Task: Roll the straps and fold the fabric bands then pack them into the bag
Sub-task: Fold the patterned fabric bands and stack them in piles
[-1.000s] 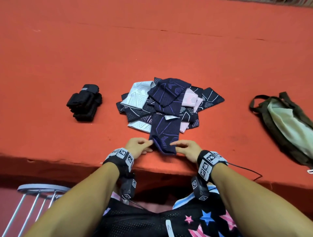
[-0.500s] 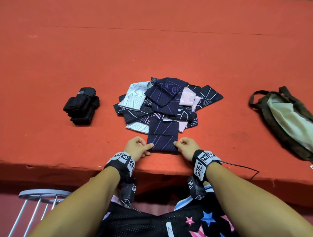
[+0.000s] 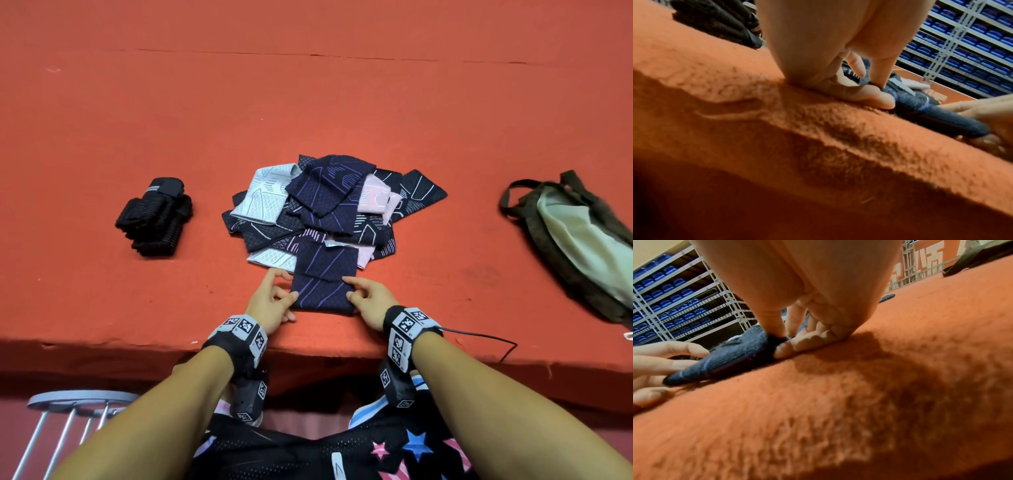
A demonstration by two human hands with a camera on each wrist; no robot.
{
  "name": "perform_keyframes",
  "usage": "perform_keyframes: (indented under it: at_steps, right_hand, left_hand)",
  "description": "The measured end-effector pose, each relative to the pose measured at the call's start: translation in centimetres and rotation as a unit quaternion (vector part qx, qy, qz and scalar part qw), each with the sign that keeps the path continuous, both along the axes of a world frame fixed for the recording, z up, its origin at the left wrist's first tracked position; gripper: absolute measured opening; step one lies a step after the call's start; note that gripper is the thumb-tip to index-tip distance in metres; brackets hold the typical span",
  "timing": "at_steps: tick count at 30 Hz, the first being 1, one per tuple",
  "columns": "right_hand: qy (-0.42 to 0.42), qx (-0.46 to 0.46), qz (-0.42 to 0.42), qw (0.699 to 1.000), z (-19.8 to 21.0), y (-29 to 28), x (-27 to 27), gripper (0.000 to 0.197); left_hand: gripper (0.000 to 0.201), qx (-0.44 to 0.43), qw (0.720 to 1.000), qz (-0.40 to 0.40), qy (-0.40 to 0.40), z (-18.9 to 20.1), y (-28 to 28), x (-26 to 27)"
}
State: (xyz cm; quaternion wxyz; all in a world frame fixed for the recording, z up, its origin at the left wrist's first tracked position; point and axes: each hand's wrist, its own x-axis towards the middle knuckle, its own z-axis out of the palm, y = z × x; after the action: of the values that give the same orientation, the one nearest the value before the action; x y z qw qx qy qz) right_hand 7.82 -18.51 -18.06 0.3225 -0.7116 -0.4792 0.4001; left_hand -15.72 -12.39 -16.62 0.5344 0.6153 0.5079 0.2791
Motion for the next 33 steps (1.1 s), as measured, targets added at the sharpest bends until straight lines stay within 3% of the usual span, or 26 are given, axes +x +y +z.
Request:
perform_keyframes:
  at_steps: [5, 7, 9, 12, 14, 16, 20, 24, 28, 33]
  right_hand:
    - [0.005, -0.034, 0.017, 0.999, 0.9, -0.5, -0.2, 0.060]
    - [-0.006, -0.050, 0.060, 0.997, 1.1, -0.7, -0.3, 0.088]
    - [-0.036, -0.057, 0.095, 0.993, 1.1, -0.6, -0.4, 0.096]
    - [-0.101, -0.025, 0.075, 0.992, 1.4, -0.2, -0.5, 0.060]
    - [-0.071, -0.009, 0.052, 0.996, 2.0, -0.1, -0.6, 0.029]
    - [-0.030, -0.020, 0.035, 0.999, 2.3, -0.4, -0.7, 0.019]
    - [-0.008, -0.040, -0.002, 0.999, 2.1, -0.7, -0.4, 0.034]
    - [-0.062, -0.042, -0.007, 0.997, 1.9, -0.9, -0.4, 0.045]
    - [-0.098, -0.023, -0.017, 0.995, 1.8, -0.8, -0.5, 0.043]
    - [-0.089, -0.031, -0.029, 0.995, 1.5, -0.2, -0.2, 0.045]
  left_hand:
    - [0.027, -0.037, 0.999, -0.030, 0.014, 0.5, 0.3, 0.0]
    - [0.041, -0.063, 0.997, -0.039, 0.017, 0.6, 0.5, 0.0]
    - [0.056, -0.066, 0.996, -0.056, 0.026, 0.6, 0.7, 0.0]
    - [0.051, -0.041, 0.998, -0.041, 0.038, 0.7, 0.6, 0.1]
    - [0.034, -0.008, 0.999, -0.014, 0.049, 0.6, 0.6, 0.2]
    - [0.019, 0.026, 0.998, -0.008, 0.063, 0.6, 0.6, 0.5]
    - [0.012, 0.031, 0.997, -0.003, 0.067, 0.6, 0.5, 0.6]
    - [0.017, 0.041, 0.998, 0.001, 0.058, 0.7, 0.2, 0.5]
    - [0.017, 0.039, 0.997, -0.003, 0.072, 0.3, 0.1, 0.7]
    - [0.027, 0.044, 0.984, -0.001, 0.171, 0.2, 0.8, 1.3]
